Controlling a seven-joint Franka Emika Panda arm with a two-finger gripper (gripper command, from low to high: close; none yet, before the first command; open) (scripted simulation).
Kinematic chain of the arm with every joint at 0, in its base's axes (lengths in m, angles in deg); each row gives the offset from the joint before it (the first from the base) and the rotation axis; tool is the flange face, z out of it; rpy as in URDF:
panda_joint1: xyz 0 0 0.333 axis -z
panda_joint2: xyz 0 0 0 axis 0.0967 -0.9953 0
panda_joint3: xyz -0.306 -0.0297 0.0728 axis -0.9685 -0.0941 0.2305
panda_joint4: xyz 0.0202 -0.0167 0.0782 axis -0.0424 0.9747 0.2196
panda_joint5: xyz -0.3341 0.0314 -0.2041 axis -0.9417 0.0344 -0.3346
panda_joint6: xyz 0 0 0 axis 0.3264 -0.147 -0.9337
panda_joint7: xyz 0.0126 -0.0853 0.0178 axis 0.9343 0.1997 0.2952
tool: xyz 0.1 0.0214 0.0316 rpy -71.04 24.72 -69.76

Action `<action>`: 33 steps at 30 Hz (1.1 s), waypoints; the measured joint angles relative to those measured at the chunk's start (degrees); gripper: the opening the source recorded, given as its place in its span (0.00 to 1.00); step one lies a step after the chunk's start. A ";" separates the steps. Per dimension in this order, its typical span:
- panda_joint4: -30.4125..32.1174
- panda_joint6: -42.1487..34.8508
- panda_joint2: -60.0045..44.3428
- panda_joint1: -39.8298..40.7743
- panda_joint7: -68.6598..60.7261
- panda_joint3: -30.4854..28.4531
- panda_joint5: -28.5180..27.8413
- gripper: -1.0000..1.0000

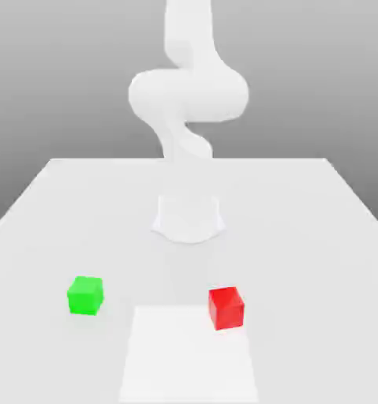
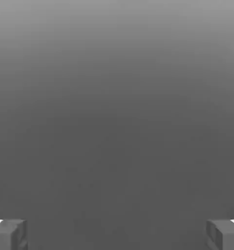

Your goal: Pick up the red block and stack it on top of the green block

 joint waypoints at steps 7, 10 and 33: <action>11.86 9.51 -12.52 -2.50 -1.48 1.15 1.06 0.50; 17.03 13.62 -17.98 -3.57 -2.05 1.80 1.39 0.50; 29.62 39.52 -51.29 -7.98 0.23 1.49 -3.06 0.00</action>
